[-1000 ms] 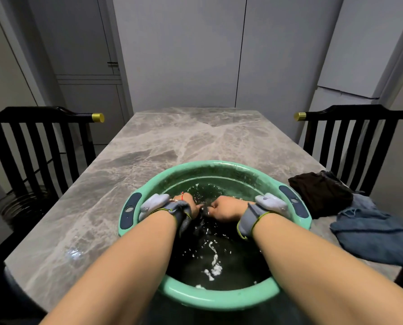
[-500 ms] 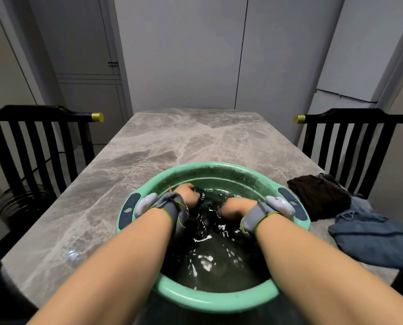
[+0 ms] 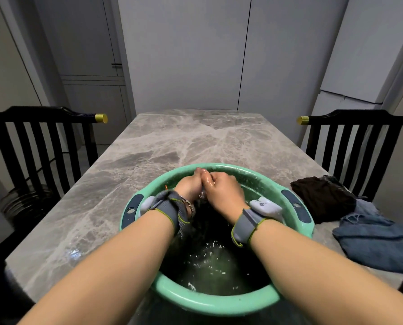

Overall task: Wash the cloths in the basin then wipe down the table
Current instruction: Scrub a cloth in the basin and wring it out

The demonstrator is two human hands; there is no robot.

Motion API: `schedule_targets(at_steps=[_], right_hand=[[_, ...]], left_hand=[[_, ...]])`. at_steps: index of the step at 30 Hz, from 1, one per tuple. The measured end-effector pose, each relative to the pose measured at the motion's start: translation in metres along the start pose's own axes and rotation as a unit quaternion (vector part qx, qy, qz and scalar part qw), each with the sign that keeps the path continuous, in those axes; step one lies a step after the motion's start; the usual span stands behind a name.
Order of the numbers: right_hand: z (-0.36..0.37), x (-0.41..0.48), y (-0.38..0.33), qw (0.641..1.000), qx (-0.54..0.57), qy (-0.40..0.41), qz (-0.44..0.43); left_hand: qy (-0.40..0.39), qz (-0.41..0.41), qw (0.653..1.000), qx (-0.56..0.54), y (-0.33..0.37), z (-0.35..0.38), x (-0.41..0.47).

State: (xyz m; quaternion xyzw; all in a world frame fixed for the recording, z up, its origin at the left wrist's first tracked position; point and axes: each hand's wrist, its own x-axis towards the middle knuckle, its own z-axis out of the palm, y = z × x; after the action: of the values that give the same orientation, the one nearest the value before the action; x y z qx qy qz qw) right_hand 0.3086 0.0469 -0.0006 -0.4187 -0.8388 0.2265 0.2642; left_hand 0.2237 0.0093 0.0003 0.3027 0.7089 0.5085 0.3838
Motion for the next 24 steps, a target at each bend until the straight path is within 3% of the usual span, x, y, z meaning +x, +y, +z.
schedule_targets(at_steps=[3,5,8,10,13,15,16,18,20,22,24], right_hand=[[-0.005,0.005,0.017,0.994,-0.074,-0.064,0.054],[-0.005,0.007,0.03,0.985,-0.113,-0.086,0.096],[-0.004,0.005,0.032,0.969,-0.174,-0.13,0.115],[-0.004,0.003,0.028,0.961,-0.191,-0.179,0.092],[-0.003,-0.006,0.028,0.917,-0.239,-0.307,0.088],[0.0,-0.013,0.032,0.898,-0.281,-0.327,0.093],[0.002,-0.014,0.032,0.906,-0.254,-0.32,0.115],[0.0,-0.013,0.028,0.926,-0.146,-0.312,0.158],[0.0,-0.002,0.025,0.947,-0.048,-0.277,0.156],[-0.003,0.008,0.019,0.959,0.104,-0.23,0.13],[-0.005,0.008,0.005,0.955,0.234,-0.161,0.085]], left_hand=[[-0.014,-0.008,1.0,0.005,0.003,0.003,-0.004],[-0.005,0.0,0.987,0.161,0.001,0.008,-0.005],[0.056,0.049,0.931,0.358,-0.01,0.008,-0.003],[0.051,0.059,0.91,0.408,-0.023,0.003,0.003],[0.034,-0.014,0.912,0.41,-0.05,-0.001,0.015],[0.032,-0.044,0.908,0.415,-0.062,0.0,0.017],[0.031,-0.045,0.901,0.43,-0.064,0.0,0.019],[0.024,-0.061,0.91,0.41,-0.055,0.004,0.018],[0.004,-0.067,0.94,0.336,-0.034,0.007,0.013],[-0.025,-0.1,0.977,0.186,-0.018,0.007,0.01],[-0.049,-0.143,0.988,-0.009,-0.007,0.002,0.001]])
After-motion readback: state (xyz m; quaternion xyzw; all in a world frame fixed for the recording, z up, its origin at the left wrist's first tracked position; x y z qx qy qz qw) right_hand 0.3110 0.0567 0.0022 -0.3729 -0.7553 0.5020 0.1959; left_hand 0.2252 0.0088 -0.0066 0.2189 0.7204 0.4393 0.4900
